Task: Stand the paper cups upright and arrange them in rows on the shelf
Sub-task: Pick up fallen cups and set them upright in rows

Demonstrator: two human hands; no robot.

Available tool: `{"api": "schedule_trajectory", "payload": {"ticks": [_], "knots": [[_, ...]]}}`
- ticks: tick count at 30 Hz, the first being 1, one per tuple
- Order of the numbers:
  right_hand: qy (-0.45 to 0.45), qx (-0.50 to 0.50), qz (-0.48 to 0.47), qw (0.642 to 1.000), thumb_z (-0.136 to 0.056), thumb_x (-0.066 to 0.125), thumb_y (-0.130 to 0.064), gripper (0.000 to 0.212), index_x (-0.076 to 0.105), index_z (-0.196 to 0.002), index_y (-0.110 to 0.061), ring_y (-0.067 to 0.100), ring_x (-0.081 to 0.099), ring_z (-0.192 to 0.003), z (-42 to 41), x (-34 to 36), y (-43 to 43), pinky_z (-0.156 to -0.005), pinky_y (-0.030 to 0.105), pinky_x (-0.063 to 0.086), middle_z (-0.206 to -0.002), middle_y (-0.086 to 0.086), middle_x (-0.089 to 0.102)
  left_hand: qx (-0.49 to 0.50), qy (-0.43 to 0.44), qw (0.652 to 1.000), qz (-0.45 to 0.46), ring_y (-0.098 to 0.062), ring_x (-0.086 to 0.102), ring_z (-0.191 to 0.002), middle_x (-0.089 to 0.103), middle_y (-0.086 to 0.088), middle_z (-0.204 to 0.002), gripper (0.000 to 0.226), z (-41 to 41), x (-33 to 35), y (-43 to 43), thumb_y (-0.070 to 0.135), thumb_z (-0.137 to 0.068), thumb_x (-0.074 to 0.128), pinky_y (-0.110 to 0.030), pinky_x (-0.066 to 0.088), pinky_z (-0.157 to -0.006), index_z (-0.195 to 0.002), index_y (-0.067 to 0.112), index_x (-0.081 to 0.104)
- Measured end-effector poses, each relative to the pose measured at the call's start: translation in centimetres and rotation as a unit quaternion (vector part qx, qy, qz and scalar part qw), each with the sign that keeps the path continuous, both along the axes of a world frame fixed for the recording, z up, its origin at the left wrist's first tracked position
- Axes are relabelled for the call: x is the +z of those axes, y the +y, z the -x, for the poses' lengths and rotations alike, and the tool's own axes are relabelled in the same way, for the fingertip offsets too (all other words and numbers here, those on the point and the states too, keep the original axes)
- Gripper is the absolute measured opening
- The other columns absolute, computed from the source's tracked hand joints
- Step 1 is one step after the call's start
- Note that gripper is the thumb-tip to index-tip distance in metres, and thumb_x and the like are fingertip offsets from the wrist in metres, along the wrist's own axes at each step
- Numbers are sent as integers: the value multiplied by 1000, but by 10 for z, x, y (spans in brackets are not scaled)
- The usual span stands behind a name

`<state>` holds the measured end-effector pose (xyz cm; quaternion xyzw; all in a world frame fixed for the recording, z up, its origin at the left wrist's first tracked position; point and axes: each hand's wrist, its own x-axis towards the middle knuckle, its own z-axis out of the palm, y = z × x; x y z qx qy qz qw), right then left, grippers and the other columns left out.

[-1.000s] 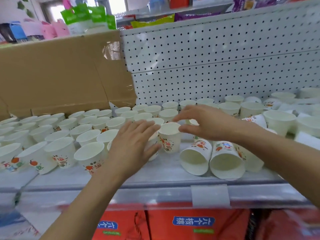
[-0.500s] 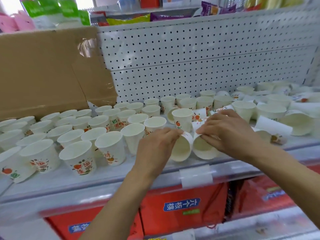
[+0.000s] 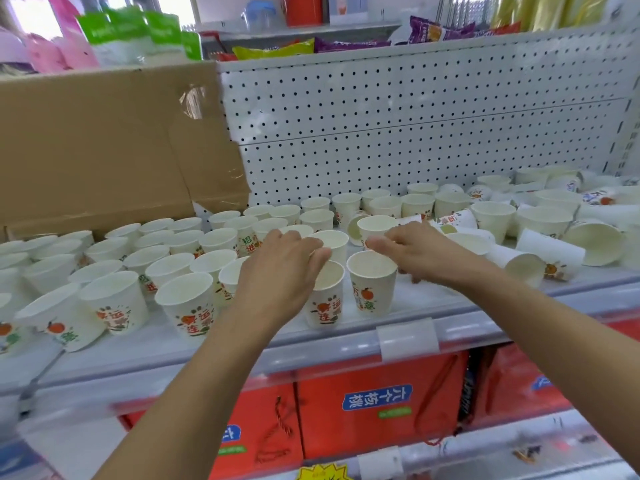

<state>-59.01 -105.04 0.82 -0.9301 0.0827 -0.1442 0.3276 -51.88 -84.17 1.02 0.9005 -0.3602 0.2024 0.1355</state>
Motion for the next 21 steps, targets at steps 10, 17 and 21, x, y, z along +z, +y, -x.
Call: {"api": "schedule_trajectory", "payload": {"ticks": [10,17,21], "knots": [[-104,46,-77,991,-83,72,-36,82,27,-150,-25,9,40,-132,13,-54,36,-108,38,39,-152,-8,35,-87,-59,993,46,-16,54,-120,61,10,-128,41,12,-53,18,34,-86,66,-46,31,-110,-125,27,60],[-179,5,46,983,-84,63,-52,82,19,-150,-31,11,38,-129,34,-54,27,-106,32,35,-146,-5,39,-80,-116,983,120,-22,49,-118,59,-3,-125,45,22,-51,18,35,-87,59,-44,37,-106,-128,17,55],[-283,-86,157,942,-84,58,-46,63,43,-139,-20,15,43,-118,68,-56,-19,-101,31,35,-132,-1,51,-159,-113,963,186,-23,49,-121,53,-2,-130,49,56,-44,-17,30,-86,58,-42,39,-106,-132,13,53]]}}
